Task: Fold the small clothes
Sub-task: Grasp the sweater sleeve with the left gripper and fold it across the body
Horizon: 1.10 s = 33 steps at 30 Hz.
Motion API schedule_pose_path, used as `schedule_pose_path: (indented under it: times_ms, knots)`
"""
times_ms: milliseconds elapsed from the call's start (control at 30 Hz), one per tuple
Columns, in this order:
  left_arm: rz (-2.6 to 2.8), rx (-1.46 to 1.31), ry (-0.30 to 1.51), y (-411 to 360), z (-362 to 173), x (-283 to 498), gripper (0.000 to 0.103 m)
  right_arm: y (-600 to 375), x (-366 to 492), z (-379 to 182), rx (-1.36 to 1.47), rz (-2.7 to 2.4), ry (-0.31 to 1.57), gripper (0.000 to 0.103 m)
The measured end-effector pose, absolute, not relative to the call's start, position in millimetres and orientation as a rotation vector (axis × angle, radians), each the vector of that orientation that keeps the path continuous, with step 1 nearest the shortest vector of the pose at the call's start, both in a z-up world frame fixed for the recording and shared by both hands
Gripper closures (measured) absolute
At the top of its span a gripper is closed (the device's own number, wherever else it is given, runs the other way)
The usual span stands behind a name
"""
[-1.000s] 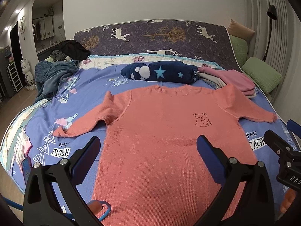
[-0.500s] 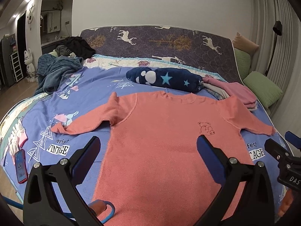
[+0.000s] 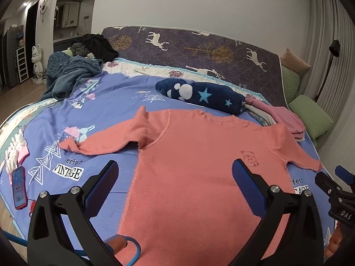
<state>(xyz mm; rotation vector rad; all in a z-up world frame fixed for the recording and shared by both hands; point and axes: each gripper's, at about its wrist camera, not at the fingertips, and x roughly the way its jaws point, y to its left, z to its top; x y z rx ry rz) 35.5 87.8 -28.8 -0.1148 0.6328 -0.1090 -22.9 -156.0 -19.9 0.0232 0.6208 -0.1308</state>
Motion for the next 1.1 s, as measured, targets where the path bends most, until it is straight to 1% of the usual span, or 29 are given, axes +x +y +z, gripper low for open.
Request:
schedule_pose_path:
  times_ms: [267, 467, 500, 567, 667, 800, 1033, 1067, 1100]
  knots:
    - [-0.071, -0.148, 0.638, 121, -26, 50, 0.001, -151, -6, -17, -0.005, -0.126, 0.623, 0.002]
    - [0.01, -0.299, 0.746, 196, -48, 88, 0.003, -162, 17, -13, 0.023, -0.066, 0.646, 0.002]
    - [0.03, -0.346, 0.768, 216, -55, 97, 0.005, -166, 22, -13, 0.036, -0.059, 0.661, 0.002]
    - [0.053, -0.43, 0.812, 247, -69, 112, 0.018, -177, 31, -15, 0.079, -0.046, 0.686, 0.002]
    - [0.085, -0.602, 0.868, 297, -99, 136, 0.027, -187, 43, -22, 0.106, -0.062, 0.709, 0.002]
    - [0.138, -0.723, 0.917, 329, -131, 165, 0.029, -191, 54, -34, 0.087, -0.092, 0.73, 0.002]
    - [0.253, -0.772, 1.007, 347, -179, 219, 0.029, -191, 76, -57, 0.062, -0.103, 0.791, 0.002]
    - [0.267, -0.769, 1.018, 347, -184, 225, 0.032, -191, 79, -59, 0.056, -0.104, 0.795, 0.002]
    - [0.284, -0.754, 1.03, 348, -188, 231, 0.038, -192, 82, -62, 0.052, -0.104, 0.799, 0.002]
